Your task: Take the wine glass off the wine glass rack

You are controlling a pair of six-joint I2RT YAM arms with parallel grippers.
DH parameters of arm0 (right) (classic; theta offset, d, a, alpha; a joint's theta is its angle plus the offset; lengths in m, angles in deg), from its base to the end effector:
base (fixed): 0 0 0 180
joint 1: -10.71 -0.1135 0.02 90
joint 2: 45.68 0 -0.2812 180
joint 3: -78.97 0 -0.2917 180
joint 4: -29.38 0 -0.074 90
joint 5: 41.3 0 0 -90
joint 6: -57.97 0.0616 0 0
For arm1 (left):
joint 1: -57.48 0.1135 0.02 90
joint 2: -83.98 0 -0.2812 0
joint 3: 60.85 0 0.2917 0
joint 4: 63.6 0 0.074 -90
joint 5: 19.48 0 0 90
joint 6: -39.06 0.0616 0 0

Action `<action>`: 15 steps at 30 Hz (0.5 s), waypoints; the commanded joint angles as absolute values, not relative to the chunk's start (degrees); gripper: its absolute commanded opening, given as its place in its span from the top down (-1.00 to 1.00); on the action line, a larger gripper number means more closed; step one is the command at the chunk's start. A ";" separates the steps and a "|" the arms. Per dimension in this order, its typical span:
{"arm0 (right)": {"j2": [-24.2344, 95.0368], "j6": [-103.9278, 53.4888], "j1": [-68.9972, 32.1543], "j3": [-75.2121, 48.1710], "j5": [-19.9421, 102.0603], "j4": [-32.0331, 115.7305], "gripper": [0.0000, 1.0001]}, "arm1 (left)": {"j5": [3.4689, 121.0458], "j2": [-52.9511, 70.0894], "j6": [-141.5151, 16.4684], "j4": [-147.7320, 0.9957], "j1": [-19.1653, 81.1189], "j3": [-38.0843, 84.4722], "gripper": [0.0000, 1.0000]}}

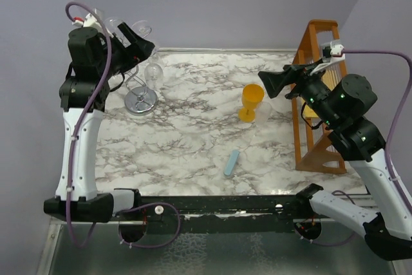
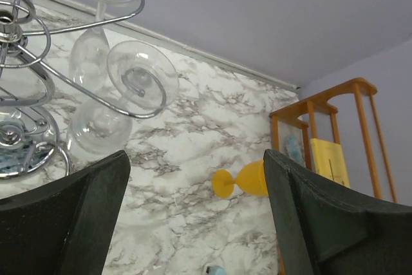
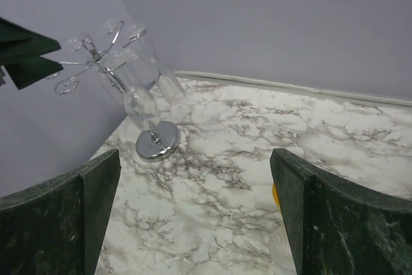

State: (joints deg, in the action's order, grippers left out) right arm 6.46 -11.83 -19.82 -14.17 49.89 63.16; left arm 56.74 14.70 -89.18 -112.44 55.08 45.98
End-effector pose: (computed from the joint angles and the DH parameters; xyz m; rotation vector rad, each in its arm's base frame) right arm 0.1925 0.1121 0.5039 -0.1268 1.5899 0.6795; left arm 0.2822 -0.0265 0.5281 -0.3864 1.7782 -0.7209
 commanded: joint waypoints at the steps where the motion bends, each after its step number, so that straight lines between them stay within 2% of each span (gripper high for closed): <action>1: 7.98 -18.58 -19.79 -12.45 40.57 65.56 -0.99 | 56.77 8.41 -84.72 -114.81 55.06 52.61 -0.69; 7: 9.03 -19.86 -19.79 -11.06 40.14 71.18 -0.99 | 61.90 3.13 -82.89 -116.25 55.64 56.66 -0.57; 15: 9.46 -21.09 -19.79 -11.72 43.34 71.89 -0.99 | 60.21 -1.80 -82.45 -115.64 58.08 58.05 -0.32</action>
